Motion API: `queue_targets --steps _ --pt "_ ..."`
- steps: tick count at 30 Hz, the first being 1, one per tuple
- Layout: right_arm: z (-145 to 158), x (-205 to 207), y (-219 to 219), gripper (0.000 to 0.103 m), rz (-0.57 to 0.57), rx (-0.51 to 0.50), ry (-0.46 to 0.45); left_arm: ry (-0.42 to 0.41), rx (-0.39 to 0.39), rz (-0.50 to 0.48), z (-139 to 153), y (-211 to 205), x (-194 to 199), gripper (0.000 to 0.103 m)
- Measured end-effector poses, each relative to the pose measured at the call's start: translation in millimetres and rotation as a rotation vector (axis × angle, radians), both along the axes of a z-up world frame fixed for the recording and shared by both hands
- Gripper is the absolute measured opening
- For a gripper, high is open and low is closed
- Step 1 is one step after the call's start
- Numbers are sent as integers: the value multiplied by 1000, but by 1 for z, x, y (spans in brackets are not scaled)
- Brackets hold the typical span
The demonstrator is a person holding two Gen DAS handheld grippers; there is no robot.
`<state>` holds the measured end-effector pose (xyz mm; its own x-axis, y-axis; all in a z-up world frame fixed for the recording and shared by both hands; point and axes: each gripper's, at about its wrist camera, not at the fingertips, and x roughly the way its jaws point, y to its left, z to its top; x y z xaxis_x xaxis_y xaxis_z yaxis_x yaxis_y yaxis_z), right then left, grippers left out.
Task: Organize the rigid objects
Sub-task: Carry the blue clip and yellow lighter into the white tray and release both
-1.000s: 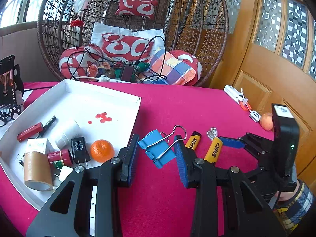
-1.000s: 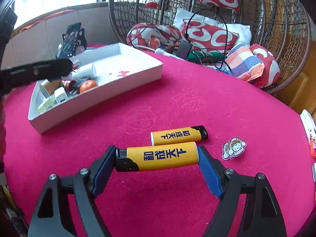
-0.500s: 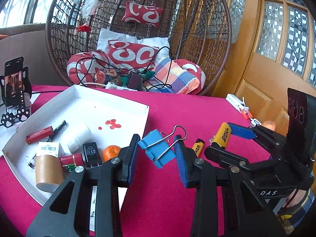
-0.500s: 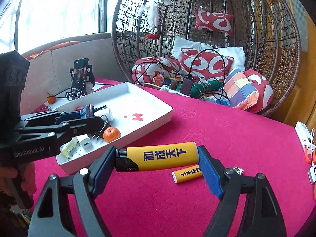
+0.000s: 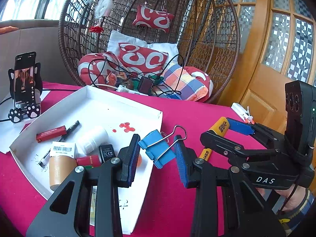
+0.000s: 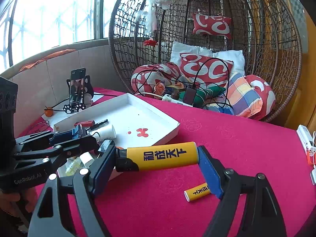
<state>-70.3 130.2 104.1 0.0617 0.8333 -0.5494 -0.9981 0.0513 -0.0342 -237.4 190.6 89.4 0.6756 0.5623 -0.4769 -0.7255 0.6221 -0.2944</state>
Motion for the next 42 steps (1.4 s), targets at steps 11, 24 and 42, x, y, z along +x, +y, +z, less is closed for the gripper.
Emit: queue_targets --steps 11,24,42 --pt "-5 -19 30 81 -10 -28 -14 10 -21 71 -8 29 -19 34" --pt "-38 -44 104 82 -65 -109 93 188 -123 255 -27 132 -44 34" --pt "-70 -78 111 93 -1 -114 45 231 -102 403 -37 129 -58 103"
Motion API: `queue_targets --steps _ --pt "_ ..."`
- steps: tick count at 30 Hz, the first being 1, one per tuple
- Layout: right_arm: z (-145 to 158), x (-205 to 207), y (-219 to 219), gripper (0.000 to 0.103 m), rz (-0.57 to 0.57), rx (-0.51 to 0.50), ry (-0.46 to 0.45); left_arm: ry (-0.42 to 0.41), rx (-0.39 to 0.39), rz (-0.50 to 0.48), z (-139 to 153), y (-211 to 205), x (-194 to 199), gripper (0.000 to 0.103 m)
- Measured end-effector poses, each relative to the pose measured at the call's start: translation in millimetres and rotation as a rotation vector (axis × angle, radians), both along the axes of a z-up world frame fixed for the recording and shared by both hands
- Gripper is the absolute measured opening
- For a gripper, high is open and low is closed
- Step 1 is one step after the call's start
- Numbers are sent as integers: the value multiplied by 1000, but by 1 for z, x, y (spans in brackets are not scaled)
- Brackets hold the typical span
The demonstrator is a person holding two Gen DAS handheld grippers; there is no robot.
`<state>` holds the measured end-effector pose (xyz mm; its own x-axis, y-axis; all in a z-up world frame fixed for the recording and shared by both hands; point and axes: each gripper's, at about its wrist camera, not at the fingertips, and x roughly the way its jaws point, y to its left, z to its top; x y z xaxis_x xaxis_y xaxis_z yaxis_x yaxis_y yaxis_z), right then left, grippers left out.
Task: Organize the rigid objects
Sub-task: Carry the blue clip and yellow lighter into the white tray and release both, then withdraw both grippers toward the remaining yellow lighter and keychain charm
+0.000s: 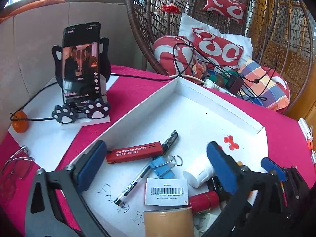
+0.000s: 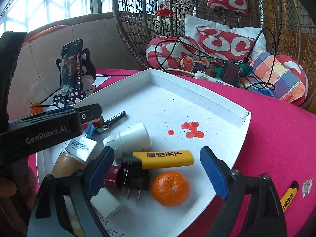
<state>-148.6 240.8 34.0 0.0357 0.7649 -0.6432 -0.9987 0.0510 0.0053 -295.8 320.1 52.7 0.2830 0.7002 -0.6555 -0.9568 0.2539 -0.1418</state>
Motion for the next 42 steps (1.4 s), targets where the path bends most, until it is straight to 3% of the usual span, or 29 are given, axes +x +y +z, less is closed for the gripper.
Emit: queue_targets --steps 3,8,13,17,19,24,26,30,32,34,36,40,42 --pt "8 -4 -11 103 1 50 -53 -1 52 39 11 -13 -4 103" --pt "23 7 -51 103 -32 134 -40 -63 156 3 34 -52 -3 103" --pt "37 47 -95 103 -152 193 23 -109 141 -84 42 -69 14 103" --pt "49 90 -132 103 -281 227 6 -104 133 -158 42 -85 36 103" --pt "49 116 -149 103 -363 222 -3 -109 124 -216 40 -94 50 103" --pt "32 183 -186 103 -572 165 16 -138 18 -521 27 -123 110 103" --pt "22 204 -196 103 -629 136 37 -112 1 -609 19 -140 138 103" --pt "6 228 -207 103 -691 104 105 24 -9 -750 -5 -158 199 103" --pt "4 233 -216 103 -706 118 138 59 -61 -797 -20 -153 223 102" --pt "2 237 -219 103 -724 119 164 91 -98 -796 -31 -146 242 94" --pt "-3 245 -221 103 -756 102 205 140 -118 -793 -40 -142 259 77" --pt "-16 264 -231 103 -805 85 333 226 -94 -800 -47 -141 282 71" --pt "-15 264 -236 103 -804 111 351 236 -92 -804 -47 -140 287 67"
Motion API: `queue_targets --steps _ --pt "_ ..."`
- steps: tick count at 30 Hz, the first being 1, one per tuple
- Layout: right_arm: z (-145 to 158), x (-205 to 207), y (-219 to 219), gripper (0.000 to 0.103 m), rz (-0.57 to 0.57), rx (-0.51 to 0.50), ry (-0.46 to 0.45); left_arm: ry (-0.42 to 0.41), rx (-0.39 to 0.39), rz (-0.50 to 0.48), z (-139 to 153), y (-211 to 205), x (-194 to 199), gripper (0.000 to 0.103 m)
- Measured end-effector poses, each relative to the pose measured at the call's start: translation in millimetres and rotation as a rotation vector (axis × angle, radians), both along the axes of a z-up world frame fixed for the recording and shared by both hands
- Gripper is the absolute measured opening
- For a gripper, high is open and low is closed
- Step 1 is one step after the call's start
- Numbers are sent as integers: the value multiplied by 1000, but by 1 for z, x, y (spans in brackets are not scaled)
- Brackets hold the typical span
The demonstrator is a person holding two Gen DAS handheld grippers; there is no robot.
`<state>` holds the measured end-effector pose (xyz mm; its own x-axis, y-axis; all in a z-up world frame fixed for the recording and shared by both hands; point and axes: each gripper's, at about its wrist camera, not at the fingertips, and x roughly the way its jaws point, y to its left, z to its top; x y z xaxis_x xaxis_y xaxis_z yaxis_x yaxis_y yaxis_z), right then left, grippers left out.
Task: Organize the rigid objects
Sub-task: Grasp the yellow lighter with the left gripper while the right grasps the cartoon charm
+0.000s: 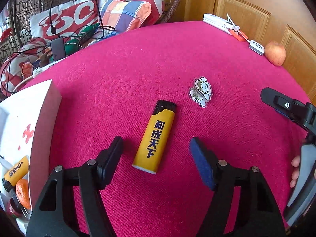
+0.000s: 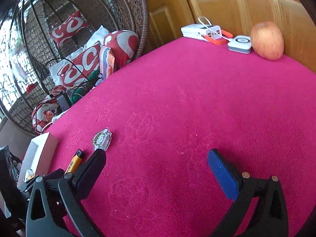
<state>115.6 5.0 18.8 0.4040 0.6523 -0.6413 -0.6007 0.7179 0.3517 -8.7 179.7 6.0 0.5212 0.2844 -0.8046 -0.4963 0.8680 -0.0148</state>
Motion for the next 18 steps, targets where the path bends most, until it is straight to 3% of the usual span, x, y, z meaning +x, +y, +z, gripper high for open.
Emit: queue_targets --steps 1,3,4,6,9,13,18 --pt "0 0 0 103 0 1 1 -5 2 -6 0 -1 1 61" --pt "0 -1 1 103 3 -2 3 -17 22 -11 2 -2 -1 29" --pt "1 -2 1 103 9 0 -1 -24 25 -13 2 -3 -3 24" --pt "4 -5 6 103 41 -1 -17 -36 18 -3 2 -4 -9 23" --pt "10 -16 29 103 111 -77 -81 -63 -11 44 3 -3 -27 23" --pt "15 -28 69 101 199 -152 -93 -118 -17 94 12 -10 -56 23" --pt "4 -34 117 81 254 -243 -86 -187 -35 112 27 -19 -87 23"
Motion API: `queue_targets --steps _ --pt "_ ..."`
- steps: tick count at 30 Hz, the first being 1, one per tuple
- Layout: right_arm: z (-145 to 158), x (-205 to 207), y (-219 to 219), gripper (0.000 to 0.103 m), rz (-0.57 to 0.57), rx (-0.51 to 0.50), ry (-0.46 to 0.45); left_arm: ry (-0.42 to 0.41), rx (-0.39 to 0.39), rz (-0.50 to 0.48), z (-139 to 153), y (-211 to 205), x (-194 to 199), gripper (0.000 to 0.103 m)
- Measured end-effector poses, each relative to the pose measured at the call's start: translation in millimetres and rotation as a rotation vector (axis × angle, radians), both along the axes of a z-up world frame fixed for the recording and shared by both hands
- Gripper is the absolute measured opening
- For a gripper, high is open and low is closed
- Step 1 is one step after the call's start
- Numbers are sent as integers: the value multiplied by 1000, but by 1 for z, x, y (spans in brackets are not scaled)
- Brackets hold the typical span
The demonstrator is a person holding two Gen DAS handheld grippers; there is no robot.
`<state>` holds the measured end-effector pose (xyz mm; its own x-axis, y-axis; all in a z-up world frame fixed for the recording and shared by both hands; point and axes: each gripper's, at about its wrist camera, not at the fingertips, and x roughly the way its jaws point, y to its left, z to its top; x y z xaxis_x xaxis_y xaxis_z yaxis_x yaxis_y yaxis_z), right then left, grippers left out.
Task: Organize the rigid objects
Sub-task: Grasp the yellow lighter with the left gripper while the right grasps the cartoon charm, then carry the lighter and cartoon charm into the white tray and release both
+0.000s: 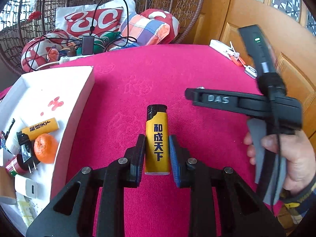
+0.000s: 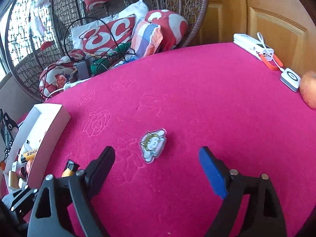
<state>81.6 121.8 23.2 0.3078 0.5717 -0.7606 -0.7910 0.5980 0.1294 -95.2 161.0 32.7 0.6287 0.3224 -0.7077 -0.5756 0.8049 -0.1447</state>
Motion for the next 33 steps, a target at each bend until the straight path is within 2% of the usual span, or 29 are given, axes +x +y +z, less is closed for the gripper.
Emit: queue_targets --steps 3,5,6,9,13,20,26,33 --pt "-10 -3 13 77 -11 -54 -52 -17 22 0 8 -4 -8 23" --pt "-11 -7 12 43 2 -49 -105 -32 26 7 12 -5 -13 23" --pt "-10 -8 10 31 11 -37 -104 -42 22 12 14 -5 -16 23" --pt "-6 -8 -5 31 32 41 -47 -74 28 21 22 -8 -20 23" --pt "15 -23 -30 31 48 155 -38 -115 62 34 36 -16 -28 23" --pt "62 -63 -57 31 84 302 -118 -174 149 83 63 -26 -49 23" --pt "94 -98 -68 31 118 407 -222 -200 209 180 80 -21 -78 23" --pt "109 -117 -72 31 144 447 -258 -248 209 244 90 -10 -112 23"
